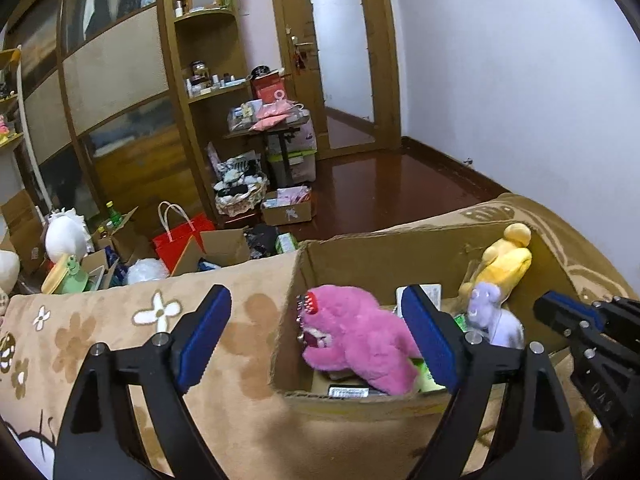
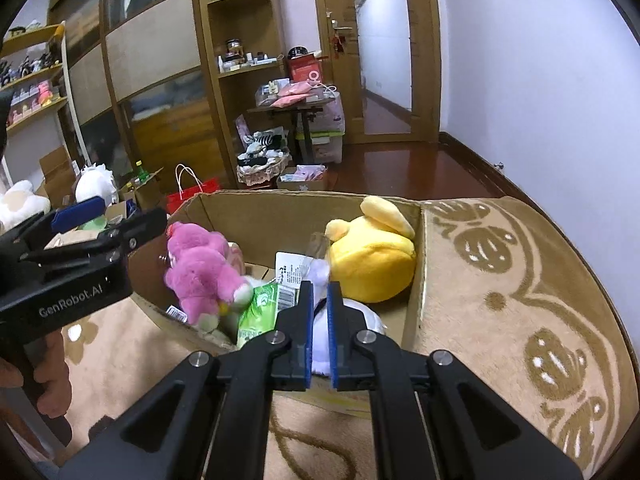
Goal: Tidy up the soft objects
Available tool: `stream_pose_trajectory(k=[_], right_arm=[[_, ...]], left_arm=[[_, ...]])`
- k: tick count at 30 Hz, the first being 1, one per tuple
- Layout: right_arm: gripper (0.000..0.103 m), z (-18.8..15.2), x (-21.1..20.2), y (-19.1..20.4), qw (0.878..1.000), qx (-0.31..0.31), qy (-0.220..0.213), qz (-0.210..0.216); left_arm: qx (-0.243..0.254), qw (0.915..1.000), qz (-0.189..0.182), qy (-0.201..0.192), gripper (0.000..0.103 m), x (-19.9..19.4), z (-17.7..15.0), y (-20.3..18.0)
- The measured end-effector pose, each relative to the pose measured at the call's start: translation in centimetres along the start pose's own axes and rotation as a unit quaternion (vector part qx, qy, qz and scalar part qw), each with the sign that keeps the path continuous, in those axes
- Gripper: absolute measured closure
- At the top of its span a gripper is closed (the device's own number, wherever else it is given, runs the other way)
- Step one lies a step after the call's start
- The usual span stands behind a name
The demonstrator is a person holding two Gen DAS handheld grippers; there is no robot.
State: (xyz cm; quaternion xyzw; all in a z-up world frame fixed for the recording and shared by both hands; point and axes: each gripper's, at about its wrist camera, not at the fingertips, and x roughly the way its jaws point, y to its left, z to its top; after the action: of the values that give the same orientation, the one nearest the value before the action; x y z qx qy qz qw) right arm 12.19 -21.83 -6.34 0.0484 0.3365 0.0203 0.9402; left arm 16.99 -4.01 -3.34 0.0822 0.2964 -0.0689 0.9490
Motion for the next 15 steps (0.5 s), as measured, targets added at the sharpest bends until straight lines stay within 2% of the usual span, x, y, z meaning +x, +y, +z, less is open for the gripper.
stream_pose_trajectory(k=[2, 3, 4, 7, 8, 13, 15], right_arm=[[0.094, 0.0, -0.3, 0.0, 1.0, 0.001, -0.001, -0.001], [0.089, 0.0, -0.5, 0.1, 1.0, 0.002, -0.002, -0.002], [0.08, 0.1, -0.7, 0.0, 1.0, 0.003, -0.004, -0.003], [0.061, 0.1, -1.6, 0.0, 1.0, 0.007, -0.014, -0.005], [0.058, 0.2, -1.9, 0.1, 1.0, 0.007, -0.017, -0.007], [0.024, 0.3, -3.9, 0.0, 0.999, 0.013, -0.03, -0.015], [0.013, 0.3, -4.7, 0.1, 0.999, 0.015, -0.038, -0.019]], left_arm=[[-0.004, 1.0, 0.007, 0.002, 0.016, -0.4, -0.1, 0.4], [-0.007, 0.9999, 0.011, 0.002, 0.016, -0.6, -0.1, 0.6], [-0.01, 0.9999, 0.014, 0.001, 0.015, -1.0, -0.2, 0.8], [-0.013, 0.9996, 0.027, -0.002, 0.013, -2.3, -0.4, 1.4], [-0.012, 0.9994, 0.031, -0.003, 0.01, -2.8, -0.5, 1.5], [0.005, 0.9984, 0.05, -0.024, 0.003, -6.3, -1.3, 1.9], [0.011, 0.998, 0.054, -0.031, 0.003, -7.5, -1.5, 1.9]])
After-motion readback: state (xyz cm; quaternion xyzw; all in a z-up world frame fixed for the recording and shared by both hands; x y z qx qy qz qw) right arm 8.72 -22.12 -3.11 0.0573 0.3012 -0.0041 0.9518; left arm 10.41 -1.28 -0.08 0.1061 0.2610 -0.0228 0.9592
